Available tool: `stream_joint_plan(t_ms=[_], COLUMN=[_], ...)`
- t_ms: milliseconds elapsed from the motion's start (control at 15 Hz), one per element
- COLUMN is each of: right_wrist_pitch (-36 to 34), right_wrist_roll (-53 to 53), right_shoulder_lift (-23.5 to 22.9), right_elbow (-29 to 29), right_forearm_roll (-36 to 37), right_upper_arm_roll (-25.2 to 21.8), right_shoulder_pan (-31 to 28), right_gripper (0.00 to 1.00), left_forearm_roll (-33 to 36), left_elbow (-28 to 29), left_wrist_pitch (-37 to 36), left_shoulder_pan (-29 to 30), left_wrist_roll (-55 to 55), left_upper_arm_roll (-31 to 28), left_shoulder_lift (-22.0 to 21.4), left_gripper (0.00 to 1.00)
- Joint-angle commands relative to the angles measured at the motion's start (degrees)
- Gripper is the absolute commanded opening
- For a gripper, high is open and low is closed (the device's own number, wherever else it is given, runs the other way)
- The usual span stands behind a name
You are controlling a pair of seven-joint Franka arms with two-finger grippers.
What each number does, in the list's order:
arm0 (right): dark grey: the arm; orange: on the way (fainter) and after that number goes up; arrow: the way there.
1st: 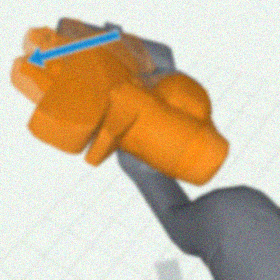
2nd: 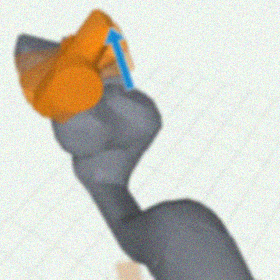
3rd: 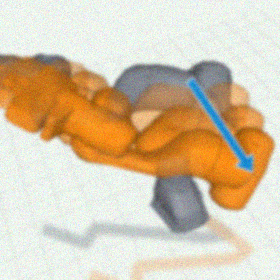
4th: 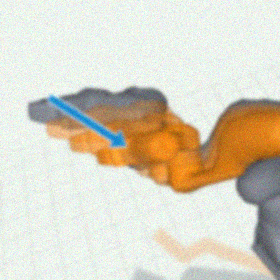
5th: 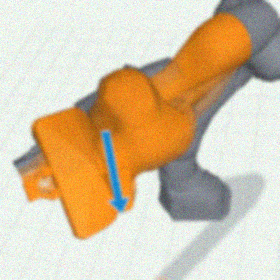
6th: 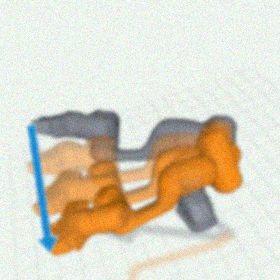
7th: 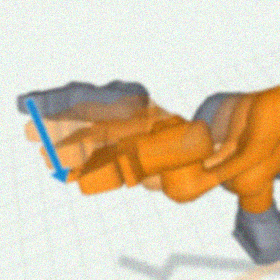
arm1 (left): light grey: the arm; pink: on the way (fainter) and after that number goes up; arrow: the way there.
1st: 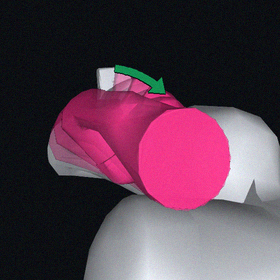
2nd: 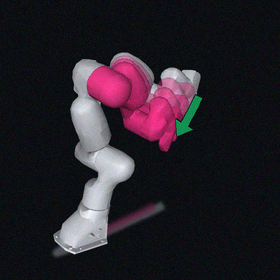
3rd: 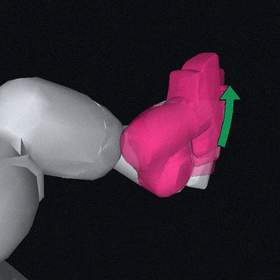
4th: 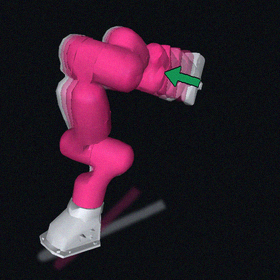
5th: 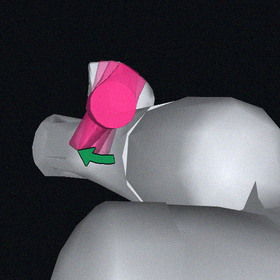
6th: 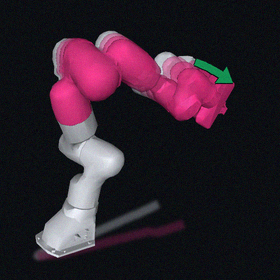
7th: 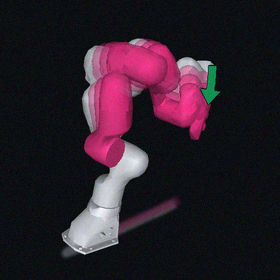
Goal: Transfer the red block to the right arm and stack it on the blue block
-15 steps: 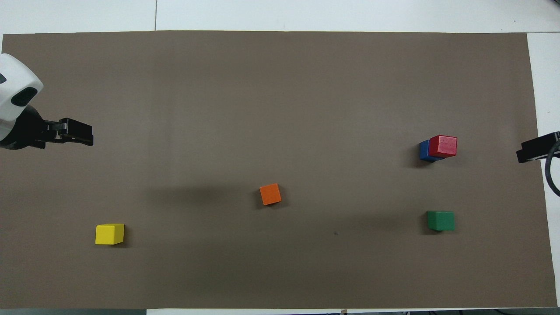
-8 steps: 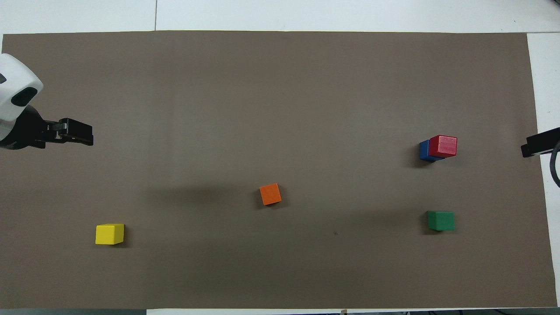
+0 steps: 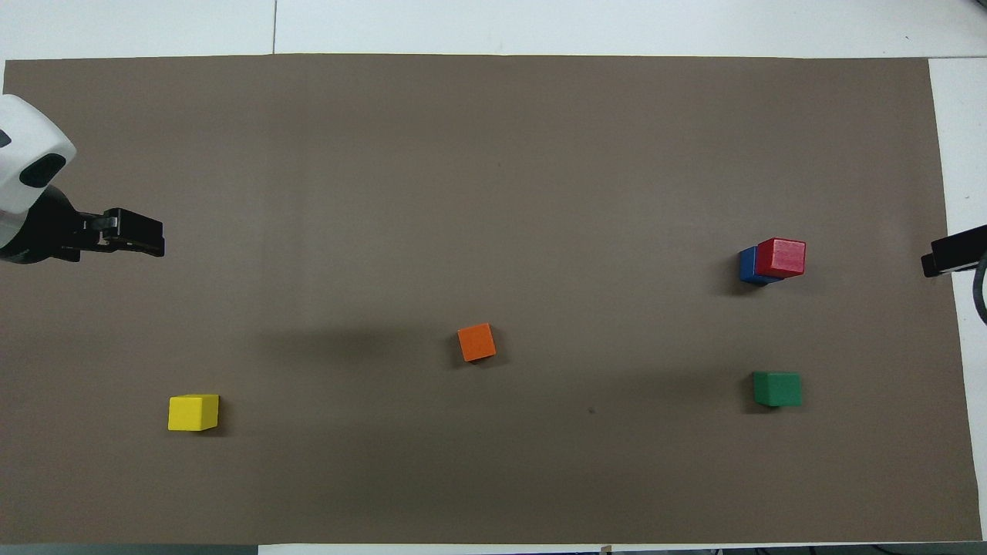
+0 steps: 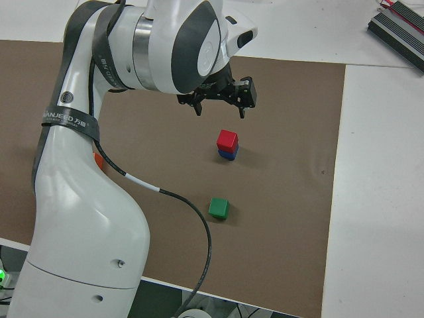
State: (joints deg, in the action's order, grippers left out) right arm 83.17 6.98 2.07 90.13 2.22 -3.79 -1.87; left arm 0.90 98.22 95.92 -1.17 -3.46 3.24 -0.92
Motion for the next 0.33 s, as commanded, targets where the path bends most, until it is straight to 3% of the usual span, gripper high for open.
stream_joint_plan(t_ms=[0, 267], right_wrist_pitch=[1.0, 1.9], right_wrist_roll=[-0.5, -1.2], right_shoulder_lift=[0.7, 1.1], right_elbow=[1.3, 2.2], right_forearm_roll=[-1.3, -1.2], right_upper_arm_roll=[0.3, 0.4], right_shoulder_pan=[-0.9, -0.7], right_gripper=[1.00, 1.00], left_forearm_roll=[0.7, 0.7], left_elbow=[1.4, 1.3], left_wrist_pitch=[-0.4, -0.4], left_shoulder_pan=[-0.2, -0.2], left_wrist_roll=[0.1, 0.0], left_upper_arm_roll=[-0.3, -0.3], left_shoulder_lift=[-1.5, -1.5], left_gripper=[1.00, 1.00])
